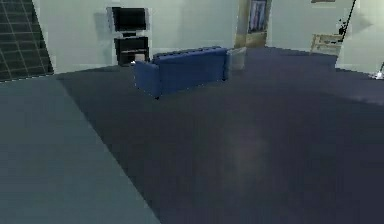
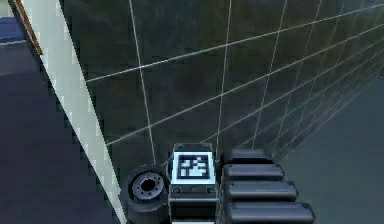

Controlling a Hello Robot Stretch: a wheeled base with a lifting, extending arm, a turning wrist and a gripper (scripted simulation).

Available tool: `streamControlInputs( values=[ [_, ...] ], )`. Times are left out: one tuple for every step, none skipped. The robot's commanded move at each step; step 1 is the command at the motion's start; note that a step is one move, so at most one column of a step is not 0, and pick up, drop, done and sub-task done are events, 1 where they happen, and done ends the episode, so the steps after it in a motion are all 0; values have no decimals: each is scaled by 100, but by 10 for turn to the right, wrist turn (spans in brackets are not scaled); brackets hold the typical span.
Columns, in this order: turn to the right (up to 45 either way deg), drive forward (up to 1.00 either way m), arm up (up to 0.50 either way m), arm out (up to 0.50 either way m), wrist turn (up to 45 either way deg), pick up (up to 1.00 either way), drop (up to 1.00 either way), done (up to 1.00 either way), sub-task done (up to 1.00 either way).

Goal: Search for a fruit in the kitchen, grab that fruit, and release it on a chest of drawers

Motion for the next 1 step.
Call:
streamControlInputs(
  values=[
    [0, 45, 0, 0, 0, 0, 0, 0, 0]
  ],
)
